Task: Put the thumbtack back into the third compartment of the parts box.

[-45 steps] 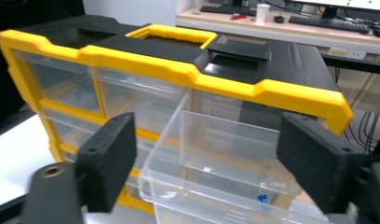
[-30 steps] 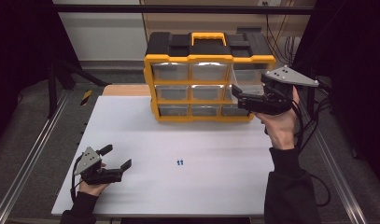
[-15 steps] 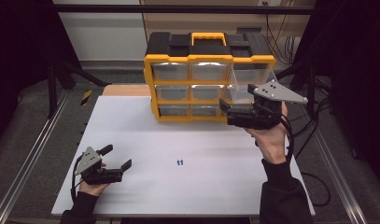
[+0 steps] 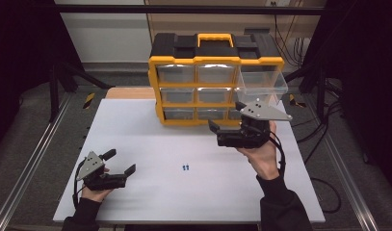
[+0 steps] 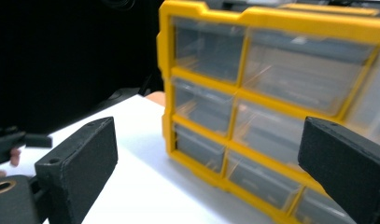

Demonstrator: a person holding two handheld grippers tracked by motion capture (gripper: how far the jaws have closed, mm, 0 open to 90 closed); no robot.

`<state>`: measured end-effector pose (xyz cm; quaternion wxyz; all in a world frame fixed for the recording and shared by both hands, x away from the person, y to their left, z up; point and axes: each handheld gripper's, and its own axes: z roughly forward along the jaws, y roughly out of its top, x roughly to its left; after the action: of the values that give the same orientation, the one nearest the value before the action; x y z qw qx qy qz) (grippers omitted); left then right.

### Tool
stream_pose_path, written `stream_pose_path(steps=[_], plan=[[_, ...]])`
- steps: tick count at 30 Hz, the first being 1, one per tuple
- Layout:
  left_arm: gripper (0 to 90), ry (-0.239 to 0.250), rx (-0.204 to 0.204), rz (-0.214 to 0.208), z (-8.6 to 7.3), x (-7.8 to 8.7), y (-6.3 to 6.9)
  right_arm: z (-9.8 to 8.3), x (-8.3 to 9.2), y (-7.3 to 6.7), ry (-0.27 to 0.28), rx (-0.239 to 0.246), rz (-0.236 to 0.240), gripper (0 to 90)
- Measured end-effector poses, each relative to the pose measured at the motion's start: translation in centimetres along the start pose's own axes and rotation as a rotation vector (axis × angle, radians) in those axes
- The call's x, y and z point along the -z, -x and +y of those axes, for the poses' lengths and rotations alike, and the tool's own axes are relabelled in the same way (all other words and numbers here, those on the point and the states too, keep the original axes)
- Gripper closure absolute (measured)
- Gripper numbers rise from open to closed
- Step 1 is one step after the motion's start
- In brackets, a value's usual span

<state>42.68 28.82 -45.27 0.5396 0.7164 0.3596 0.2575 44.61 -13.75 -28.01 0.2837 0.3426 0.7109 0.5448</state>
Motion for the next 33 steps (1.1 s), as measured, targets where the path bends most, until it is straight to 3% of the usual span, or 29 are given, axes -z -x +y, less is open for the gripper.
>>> stream_pose_path(steps=[33], plan=[[3.0,0.005,0.007,0.004,0.0,0.1,0.0,-8.3,-4.9,-2.3,-0.172,-0.055,0.048,7.4]])
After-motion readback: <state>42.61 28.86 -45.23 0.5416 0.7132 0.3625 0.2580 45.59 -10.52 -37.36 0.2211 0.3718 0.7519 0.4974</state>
